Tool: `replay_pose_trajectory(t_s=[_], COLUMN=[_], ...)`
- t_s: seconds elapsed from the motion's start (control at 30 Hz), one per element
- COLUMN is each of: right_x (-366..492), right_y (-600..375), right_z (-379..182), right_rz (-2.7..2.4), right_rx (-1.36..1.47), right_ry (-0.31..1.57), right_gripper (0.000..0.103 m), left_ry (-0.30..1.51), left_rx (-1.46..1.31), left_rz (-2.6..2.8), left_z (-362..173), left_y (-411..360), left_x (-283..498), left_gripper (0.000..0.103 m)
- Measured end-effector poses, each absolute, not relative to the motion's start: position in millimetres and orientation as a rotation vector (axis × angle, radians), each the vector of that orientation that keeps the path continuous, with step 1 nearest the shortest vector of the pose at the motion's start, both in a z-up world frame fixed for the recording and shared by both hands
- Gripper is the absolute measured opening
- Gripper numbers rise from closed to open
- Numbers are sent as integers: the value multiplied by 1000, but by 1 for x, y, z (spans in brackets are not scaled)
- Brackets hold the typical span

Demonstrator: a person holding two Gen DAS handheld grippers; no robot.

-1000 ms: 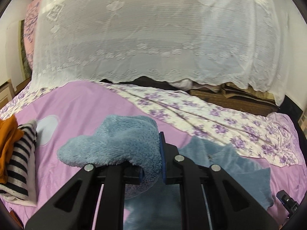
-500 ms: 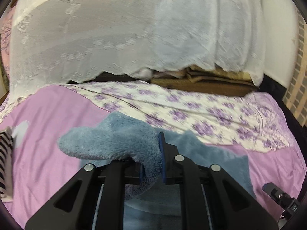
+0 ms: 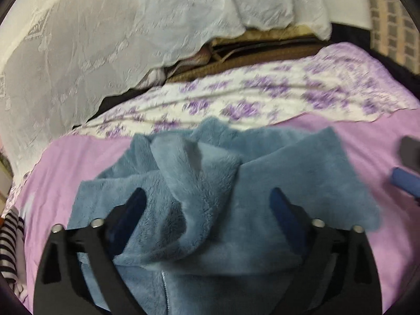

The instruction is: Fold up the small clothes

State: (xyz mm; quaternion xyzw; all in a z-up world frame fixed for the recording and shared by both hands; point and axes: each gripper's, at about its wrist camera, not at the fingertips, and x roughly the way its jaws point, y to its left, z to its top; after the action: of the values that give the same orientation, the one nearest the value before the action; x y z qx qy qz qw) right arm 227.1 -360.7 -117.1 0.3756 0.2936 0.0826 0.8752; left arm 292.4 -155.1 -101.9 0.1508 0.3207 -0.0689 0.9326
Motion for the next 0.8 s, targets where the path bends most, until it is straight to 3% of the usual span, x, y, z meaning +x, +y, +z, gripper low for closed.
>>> replay_pose_trajectory(t_s=[0.33, 0.57, 0.8], right_x=[229, 238, 283], right_y=[-334, -261, -169], right_z=[-109, -82, -68], right_rz=[284, 299, 252], right_rx=[714, 481, 210], right_ry=[619, 616, 639], right_gripper=[79, 79, 79], left_ry=[547, 698, 886], left_rx=[384, 144, -11], left_rz=[-81, 171, 130], left_z=[-78, -95, -141], left_y=[-74, 35, 70], left_x=[249, 301, 331], left_gripper=[98, 98, 98])
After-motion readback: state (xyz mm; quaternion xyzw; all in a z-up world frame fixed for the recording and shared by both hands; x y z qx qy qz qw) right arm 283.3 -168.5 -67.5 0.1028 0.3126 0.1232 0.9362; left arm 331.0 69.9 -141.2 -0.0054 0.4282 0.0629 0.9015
